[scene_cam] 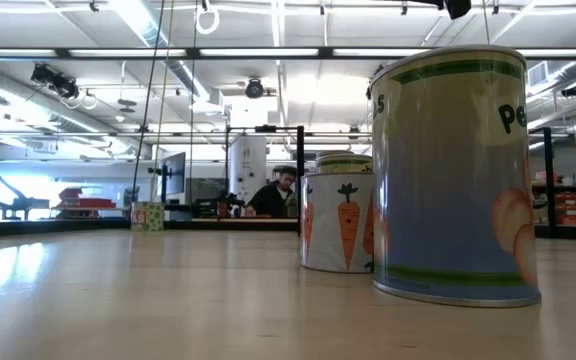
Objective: Pick and place cans onto a shelf
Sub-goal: Put the large canned corn and aligned with the other canned corn on the shelf
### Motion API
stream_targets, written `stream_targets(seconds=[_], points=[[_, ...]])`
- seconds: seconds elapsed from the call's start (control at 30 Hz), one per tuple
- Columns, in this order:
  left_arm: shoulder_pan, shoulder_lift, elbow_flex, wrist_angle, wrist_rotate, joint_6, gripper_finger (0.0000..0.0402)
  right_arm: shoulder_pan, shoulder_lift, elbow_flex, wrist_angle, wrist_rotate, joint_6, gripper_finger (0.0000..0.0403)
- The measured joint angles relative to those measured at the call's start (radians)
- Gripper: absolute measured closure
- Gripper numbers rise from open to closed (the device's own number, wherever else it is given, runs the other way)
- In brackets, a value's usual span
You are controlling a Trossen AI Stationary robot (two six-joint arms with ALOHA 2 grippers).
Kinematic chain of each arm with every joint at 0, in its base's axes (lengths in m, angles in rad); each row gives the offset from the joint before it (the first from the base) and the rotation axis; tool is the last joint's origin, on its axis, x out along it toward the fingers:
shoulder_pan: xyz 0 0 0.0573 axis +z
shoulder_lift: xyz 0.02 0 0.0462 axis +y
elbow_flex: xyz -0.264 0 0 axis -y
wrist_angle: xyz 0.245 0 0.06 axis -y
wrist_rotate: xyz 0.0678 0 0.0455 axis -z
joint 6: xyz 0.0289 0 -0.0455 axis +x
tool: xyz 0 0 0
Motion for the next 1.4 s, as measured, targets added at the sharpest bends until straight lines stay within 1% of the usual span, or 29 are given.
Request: stream_targets(seconds=[0.1,0.3,0.43,0.57,0.8,0.87,1.03,1.23,1.4], points=[[0.000,0.007,0.000,-0.030,-0.046,0.043,0.0220,0.001,0.000,0.000,0.000,-0.001,-0.009,0.0035],[0.012,0.007,0.000,-0.128,-0.118,0.063,0.0219,0.000,0.000,0.000,0.000,0.010,-0.012,0.0035],[0.036,0.007,0.000,-0.123,-0.227,0.090,0.0219,0.000,0.000,0.000,0.000,0.010,-0.024,0.0035],[0.087,0.007,0.000,-0.127,-0.349,0.122,0.0219,0.000,0.000,0.000,0.000,0.003,-0.053,0.0035],[0.213,0.007,0.000,-0.122,-0.527,0.265,0.0218,0.001,0.000,-0.001,-0.001,-0.072,-0.064,0.0035],[0.255,0.007,0.000,-0.110,-0.541,0.326,0.0218,0.006,0.000,-0.001,0.000,-0.083,-0.062,0.0035],[0.349,0.007,0.000,-0.058,-0.541,0.474,0.0218,0.024,0.000,-0.001,-0.001,-0.108,-0.019,0.0035],[0.434,0.008,-0.013,-0.021,-0.556,0.555,0.0218,0.064,0.000,-0.001,-0.028,-0.116,-0.004,0.0035],[0.496,0.009,-0.059,0.119,-0.567,0.629,0.0218,0.091,0.000,-0.001,-0.093,-0.117,0.018,0.0035]])
